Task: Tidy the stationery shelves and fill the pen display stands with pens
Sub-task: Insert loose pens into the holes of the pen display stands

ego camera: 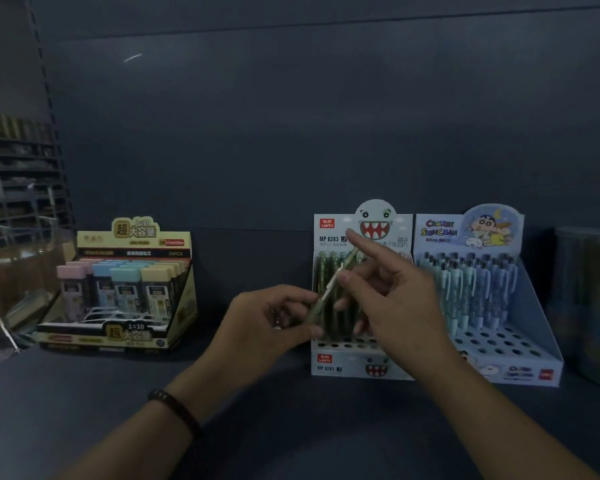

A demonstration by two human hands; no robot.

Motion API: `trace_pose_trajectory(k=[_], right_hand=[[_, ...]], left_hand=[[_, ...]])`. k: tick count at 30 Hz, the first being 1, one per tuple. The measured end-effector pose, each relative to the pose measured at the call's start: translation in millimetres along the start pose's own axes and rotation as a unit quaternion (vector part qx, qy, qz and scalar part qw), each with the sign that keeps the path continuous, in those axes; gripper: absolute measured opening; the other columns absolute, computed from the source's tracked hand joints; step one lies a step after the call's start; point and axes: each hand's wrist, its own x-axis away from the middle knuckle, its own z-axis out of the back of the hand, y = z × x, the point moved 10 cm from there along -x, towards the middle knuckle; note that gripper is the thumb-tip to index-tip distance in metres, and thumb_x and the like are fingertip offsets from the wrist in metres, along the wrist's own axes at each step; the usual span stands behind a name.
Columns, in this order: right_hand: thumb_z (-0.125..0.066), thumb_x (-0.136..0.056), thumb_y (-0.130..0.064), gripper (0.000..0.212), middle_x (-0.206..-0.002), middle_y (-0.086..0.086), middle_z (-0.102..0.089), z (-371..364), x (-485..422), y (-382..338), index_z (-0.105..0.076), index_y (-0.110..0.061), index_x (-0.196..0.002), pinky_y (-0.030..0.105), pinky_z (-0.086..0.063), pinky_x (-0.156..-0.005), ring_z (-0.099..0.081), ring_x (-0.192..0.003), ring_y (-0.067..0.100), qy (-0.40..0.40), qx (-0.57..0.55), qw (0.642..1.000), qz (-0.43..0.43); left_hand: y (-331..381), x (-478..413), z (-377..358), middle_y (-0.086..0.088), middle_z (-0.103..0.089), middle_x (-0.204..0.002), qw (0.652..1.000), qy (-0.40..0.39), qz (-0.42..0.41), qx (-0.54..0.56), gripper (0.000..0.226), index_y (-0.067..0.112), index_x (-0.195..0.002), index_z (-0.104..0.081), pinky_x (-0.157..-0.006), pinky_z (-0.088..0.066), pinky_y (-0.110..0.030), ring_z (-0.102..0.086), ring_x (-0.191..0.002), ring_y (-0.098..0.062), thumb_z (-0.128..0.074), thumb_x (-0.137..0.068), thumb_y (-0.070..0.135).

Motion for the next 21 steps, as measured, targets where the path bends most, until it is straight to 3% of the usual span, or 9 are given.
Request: trace_pose_trajectory(k=[3, 6, 13, 17, 21], right_hand=[[-0.074, -0.096, -0.014, 0.053, -0.082, -0.002, -0.067, 16.8, -0.7, -5.6, -0.063, -0.044, -0.138, 0.039, -0.061, -0.055, -0.072, -0.066, 0.020, 0.058, 0.126, 0.989, 0.051], [-0.075, -0.096, -0.020, 0.048, -0.082, -0.008, -0.068, 20.5, -1.4, -5.7, -0.063, -0.045, -0.136, 0.042, -0.062, -0.063, -0.071, -0.067, 0.015, 0.072, 0.194, 0.975, 0.079], [-0.077, -0.094, -0.021, 0.050, -0.083, -0.012, -0.069, 3.9, 0.2, -2.7, -0.064, -0.044, -0.137, 0.039, -0.062, -0.071, -0.070, -0.067, 0.012, 0.030, 0.224, 0.970, 0.094], [-0.076, -0.095, -0.027, 0.053, -0.089, -0.014, -0.070, -9.2, -1.4, 4.3, -0.060, -0.052, -0.139, 0.038, -0.061, -0.076, -0.070, -0.074, 0.010, -0.021, 0.254, 0.963, 0.089], [-0.071, -0.099, -0.028, 0.058, -0.091, -0.010, -0.069, -18.9, 0.3, 4.1, -0.052, -0.061, -0.142, 0.036, -0.061, -0.077, -0.068, -0.073, 0.010, -0.063, 0.267, 0.957, 0.091]], left_hand=[[-6.9, -0.7, 5.5, 0.008, -0.073, -0.092, 0.999, -0.005, 0.011, -0.042, 0.051, 0.035, -0.106, -0.071, -0.067, -0.049, -0.019, -0.058, -0.071, -0.004, -0.100, -0.066, 0.026], [-13.5, 1.2, 4.2, 0.010, -0.071, -0.093, 0.992, -0.053, 0.019, -0.109, 0.050, 0.035, -0.102, -0.067, -0.063, -0.052, -0.023, -0.057, -0.070, -0.011, -0.101, -0.065, 0.034], [-22.9, 5.7, -8.6, 0.011, -0.072, -0.090, 0.983, -0.127, 0.037, -0.130, 0.037, 0.035, -0.095, -0.068, -0.070, -0.057, -0.035, -0.063, -0.078, -0.020, -0.096, -0.071, 0.038], [-25.7, 7.0, -10.7, 0.010, -0.073, -0.091, 0.981, -0.138, 0.045, -0.127, 0.042, 0.036, -0.099, -0.067, -0.072, -0.058, -0.038, -0.065, -0.081, -0.021, -0.097, -0.069, 0.041], [-29.0, 6.7, 0.7, 0.004, -0.072, -0.092, 0.986, -0.140, 0.038, -0.082, 0.029, 0.033, -0.102, -0.069, -0.071, -0.056, -0.039, -0.065, -0.081, -0.025, -0.086, -0.082, 0.022]])
